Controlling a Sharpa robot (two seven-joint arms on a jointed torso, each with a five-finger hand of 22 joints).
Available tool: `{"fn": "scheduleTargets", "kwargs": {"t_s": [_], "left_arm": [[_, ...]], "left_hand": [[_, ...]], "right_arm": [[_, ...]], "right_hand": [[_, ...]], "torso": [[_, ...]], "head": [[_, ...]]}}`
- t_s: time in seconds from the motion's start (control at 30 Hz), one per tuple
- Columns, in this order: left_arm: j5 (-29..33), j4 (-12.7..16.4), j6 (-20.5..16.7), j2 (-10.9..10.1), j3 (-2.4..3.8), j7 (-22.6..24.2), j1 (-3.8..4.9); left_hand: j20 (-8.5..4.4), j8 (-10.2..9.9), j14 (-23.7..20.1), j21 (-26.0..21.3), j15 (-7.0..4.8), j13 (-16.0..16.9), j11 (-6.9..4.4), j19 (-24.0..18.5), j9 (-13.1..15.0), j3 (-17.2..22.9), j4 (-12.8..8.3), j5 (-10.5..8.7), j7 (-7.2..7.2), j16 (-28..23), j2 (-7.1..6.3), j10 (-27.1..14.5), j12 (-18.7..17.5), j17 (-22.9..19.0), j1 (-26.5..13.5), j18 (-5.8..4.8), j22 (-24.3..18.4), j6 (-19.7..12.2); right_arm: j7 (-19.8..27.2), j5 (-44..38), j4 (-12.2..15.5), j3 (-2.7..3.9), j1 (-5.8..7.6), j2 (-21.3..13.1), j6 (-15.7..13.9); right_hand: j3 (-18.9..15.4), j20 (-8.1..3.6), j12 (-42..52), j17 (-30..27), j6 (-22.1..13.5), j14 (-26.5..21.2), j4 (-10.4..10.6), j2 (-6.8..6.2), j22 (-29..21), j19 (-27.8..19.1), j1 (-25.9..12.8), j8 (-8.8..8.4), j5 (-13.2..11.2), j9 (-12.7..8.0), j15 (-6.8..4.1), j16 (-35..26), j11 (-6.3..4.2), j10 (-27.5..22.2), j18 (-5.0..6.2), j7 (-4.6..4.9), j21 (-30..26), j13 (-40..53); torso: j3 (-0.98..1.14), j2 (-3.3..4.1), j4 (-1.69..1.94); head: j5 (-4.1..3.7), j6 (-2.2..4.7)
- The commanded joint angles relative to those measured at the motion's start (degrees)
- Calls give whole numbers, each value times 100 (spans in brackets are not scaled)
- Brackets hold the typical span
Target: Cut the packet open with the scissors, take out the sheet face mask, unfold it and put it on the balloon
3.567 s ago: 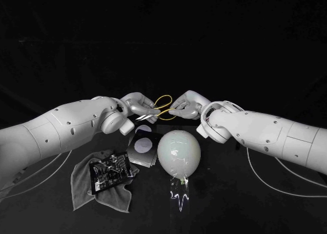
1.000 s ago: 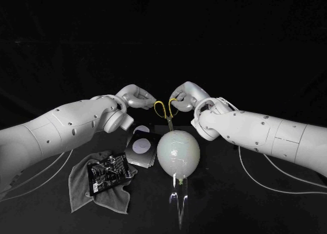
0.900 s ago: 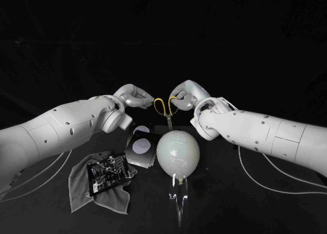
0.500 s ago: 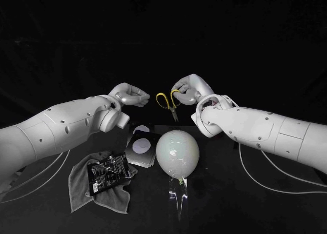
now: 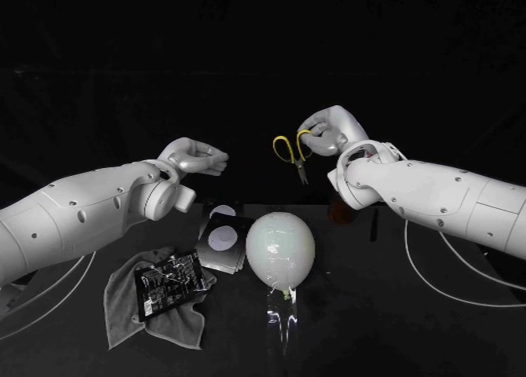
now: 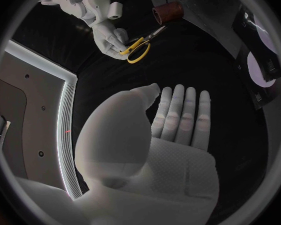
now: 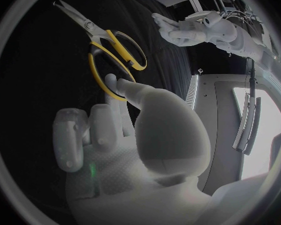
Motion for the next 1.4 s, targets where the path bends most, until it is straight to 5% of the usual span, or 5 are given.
{"fn": "scheduleTargets", "kwargs": {"t_s": [0.03,0.27,0.53,1.07,1.4], "left_arm": [[424,160,-80,-100,9,291,-15],[1026,546,-21,-411,11,626,-71],[1487,984,18,-724,12,909,-139],[1685,1230,-12,-927,13,1038,-196],[1713,1304,10,-982,13,1044,-198]], "left_hand": [[9,-37,55,24,0,-4,12,63,-12,30,2,-8,3,46,-13,40,-41,-6,5,78,7,28],[-24,-56,339,200,-69,-3,-10,407,-53,35,6,-6,-6,209,-57,71,-41,43,-2,210,65,71],[-12,-42,411,170,-95,4,-38,374,-64,18,19,-7,-26,252,-89,161,-20,61,-26,184,41,136],[-9,-41,417,154,-99,3,-43,349,-67,24,16,-7,-28,256,-87,175,-20,63,-19,181,31,147],[-9,-41,419,153,-100,3,-43,349,-68,24,15,-7,-27,257,-87,176,-20,63,-18,182,30,148]], "right_arm": [[62,47,69,7,30,-178,172],[46,136,216,7,74,-646,571],[5,119,213,0,103,-1003,911],[45,81,-354,-28,63,-953,1073],[129,274,-611,-52,-127,-818,1247]], "right_hand": [[31,-44,6,-1,-18,40,-7,43,1338,346,-5,21,15,10,-44,-18,-300,342,-82,-3,-14,11],[40,-42,-9,-15,-33,37,-12,36,1337,343,-18,25,15,26,-40,-25,-294,324,-81,3,-19,15],[45,-41,-17,-18,-40,36,-15,33,1335,341,-21,26,15,33,-37,-27,-291,315,-80,5,-23,17],[58,-36,-40,-26,-63,34,-17,32,1330,331,-36,29,15,53,-30,-32,-282,290,-76,14,-40,20],[46,5,-249,-92,-257,14,-73,-61,1287,262,-82,-28,14,108,38,-67,-188,-18,-47,106,-171,-25]], "torso": [[2,-3,-11],[17,-7,-37],[13,-13,-20],[5,11,-16],[8,7,-13]], "head": [[-57,10],[-170,13],[-298,1],[-422,36],[-434,-27]]}}
